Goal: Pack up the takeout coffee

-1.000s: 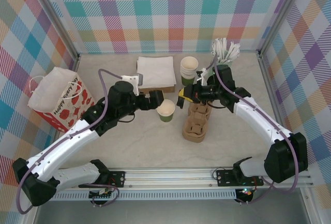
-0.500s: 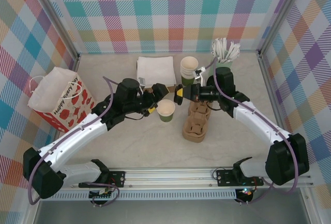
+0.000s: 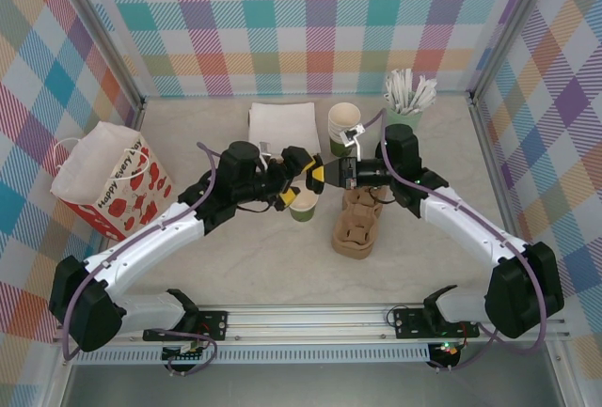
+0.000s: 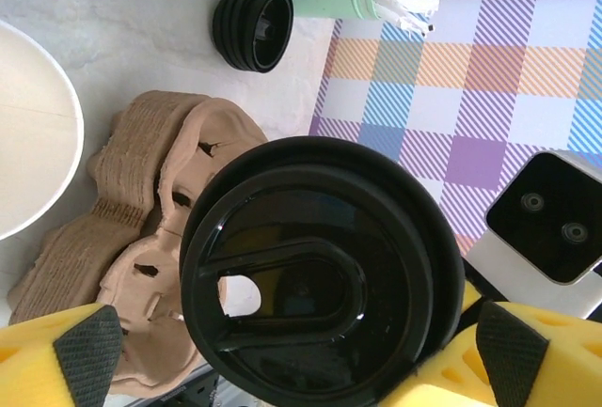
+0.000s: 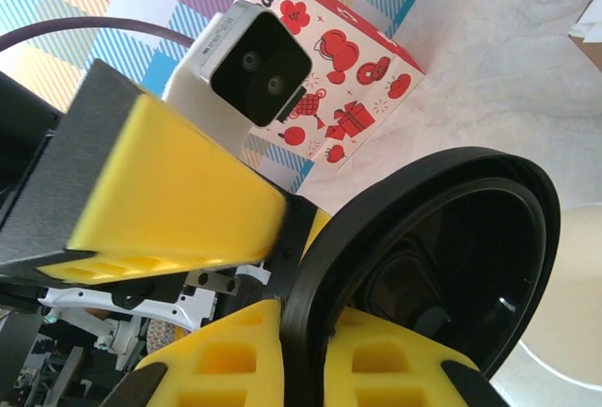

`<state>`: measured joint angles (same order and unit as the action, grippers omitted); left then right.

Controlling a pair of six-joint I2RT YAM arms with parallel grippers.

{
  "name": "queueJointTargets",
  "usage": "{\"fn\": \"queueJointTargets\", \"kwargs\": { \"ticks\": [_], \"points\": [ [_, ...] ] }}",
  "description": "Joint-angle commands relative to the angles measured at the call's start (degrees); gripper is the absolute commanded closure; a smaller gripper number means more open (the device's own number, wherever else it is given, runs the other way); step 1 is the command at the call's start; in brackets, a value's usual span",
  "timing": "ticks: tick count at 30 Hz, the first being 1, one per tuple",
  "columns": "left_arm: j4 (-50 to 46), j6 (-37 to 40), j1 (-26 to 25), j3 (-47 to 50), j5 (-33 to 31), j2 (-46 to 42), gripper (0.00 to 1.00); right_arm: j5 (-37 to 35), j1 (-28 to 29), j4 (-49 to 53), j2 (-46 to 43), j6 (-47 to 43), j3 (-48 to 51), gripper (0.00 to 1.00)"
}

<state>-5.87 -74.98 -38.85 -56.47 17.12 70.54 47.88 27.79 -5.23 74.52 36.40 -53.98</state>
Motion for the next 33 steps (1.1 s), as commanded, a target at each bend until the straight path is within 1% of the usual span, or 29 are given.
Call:
{"fn": "queueJointTargets", "kwargs": {
  "ticks": [1, 7, 14, 20, 26, 29, 33],
  "points": [
    [2.7, -1.5, 0.6, 0.7, 1.2, 0.2, 0.03, 1.4, 0.7, -3.8, 0.4, -0.3, -0.2, 0.95],
    [6.1, -3.7, 0.6, 1.9, 1.9, 0.6, 0.13, 1.5, 1.3, -5.8, 0.4, 1.4, -0.3, 0.95],
    [7.4, -4.8, 0.6, 1.8, 1.9, 0.7, 0.18, 1.4, 2.0, -7.7, 1.1, 2.9, -0.2, 0.95],
    [8.6, -5.5, 0.5, 1.7, 2.0, 0.5, 0.20, 1.2, 2.7, -8.3, 1.6, 3.5, 0.2, 0.95],
    [8.6, -5.7, 0.5, 1.7, 1.8, 0.2, 0.20, 1.2, 3.0, -9.0, 1.7, 4.0, 0.9, 0.94],
    [8.8, -6.0, 0.5, 1.7, 1.8, 0.1, 0.14, 1.2, 3.0, -10.0, 1.7, 4.6, 1.5, 0.94],
    [9.4, -6.6, 0.5, 1.7, 1.9, 0.1, 0.13, 1.2, 3.1, -10.2, 1.7, 4.6, 1.7, 0.95]
  ]
}}
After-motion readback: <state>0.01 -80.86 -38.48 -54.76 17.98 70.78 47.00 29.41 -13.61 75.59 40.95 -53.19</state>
